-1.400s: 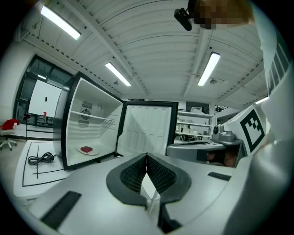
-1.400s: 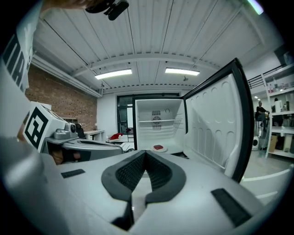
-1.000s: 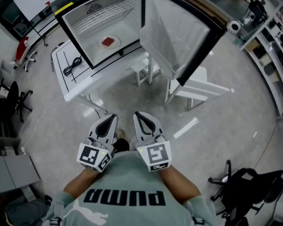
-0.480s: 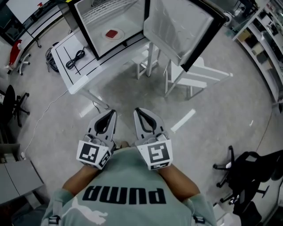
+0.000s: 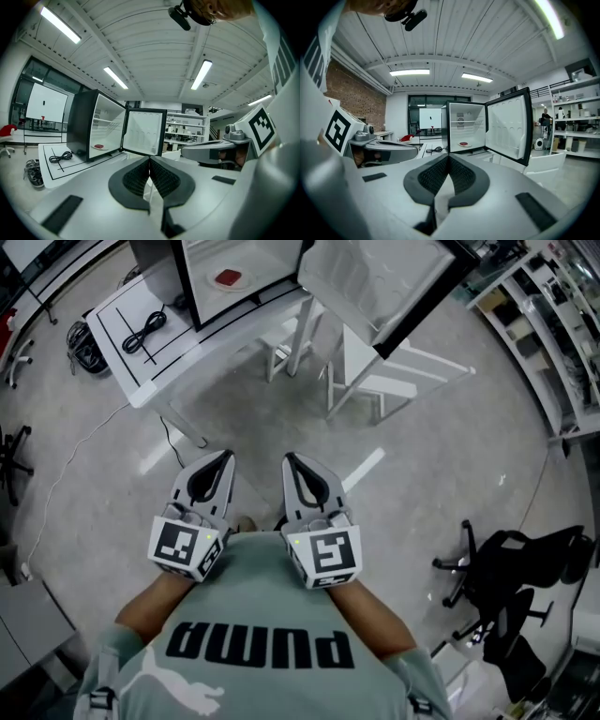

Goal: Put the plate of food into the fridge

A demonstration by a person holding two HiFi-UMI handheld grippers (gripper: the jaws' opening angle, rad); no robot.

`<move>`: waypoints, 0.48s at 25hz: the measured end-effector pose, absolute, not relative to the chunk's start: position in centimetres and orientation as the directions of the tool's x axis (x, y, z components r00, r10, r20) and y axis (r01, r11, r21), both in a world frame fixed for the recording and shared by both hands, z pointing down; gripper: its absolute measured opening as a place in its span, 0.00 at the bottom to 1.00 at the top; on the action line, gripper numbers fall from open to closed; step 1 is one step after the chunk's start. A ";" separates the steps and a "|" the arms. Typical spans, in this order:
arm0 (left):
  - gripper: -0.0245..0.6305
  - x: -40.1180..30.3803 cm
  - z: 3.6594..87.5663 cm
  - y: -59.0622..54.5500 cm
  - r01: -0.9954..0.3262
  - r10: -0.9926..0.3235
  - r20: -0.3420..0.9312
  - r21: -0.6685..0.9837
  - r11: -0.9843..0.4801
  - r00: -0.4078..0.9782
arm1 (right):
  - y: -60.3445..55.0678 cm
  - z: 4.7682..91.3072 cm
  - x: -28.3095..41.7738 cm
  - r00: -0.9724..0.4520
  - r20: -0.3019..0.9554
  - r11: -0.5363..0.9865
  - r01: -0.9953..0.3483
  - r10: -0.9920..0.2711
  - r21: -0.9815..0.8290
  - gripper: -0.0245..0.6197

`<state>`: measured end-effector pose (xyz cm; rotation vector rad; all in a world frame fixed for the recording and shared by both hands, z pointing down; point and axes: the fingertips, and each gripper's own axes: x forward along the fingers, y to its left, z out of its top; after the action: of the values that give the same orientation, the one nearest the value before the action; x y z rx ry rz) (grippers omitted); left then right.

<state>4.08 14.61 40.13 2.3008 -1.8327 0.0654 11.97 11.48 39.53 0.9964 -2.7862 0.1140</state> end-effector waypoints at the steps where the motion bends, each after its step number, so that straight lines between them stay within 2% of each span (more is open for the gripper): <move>1: 0.05 4.2 40.2 14.7 -0.966 -0.957 0.158 0.128 -0.223 0.242 | 11.7 39.6 12.0 -0.753 0.199 0.768 -0.641 -0.627 -0.008 0.05; 7: 0.05 6.7 40.3 14.7 -0.946 -0.935 0.154 0.119 -0.303 0.319 | 12.3 39.7 13.1 -0.726 0.213 0.744 -0.668 -0.654 0.011 0.05; 12: 0.05 6.9 40.7 14.6 -0.947 -0.936 0.161 0.117 -0.298 0.314 | 12.8 40.5 13.6 -0.718 0.235 0.738 -0.674 -0.655 -0.004 0.04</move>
<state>6.89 14.65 40.67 2.3858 -1.7339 0.0916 13.63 12.75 40.52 1.0548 -2.7212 0.1313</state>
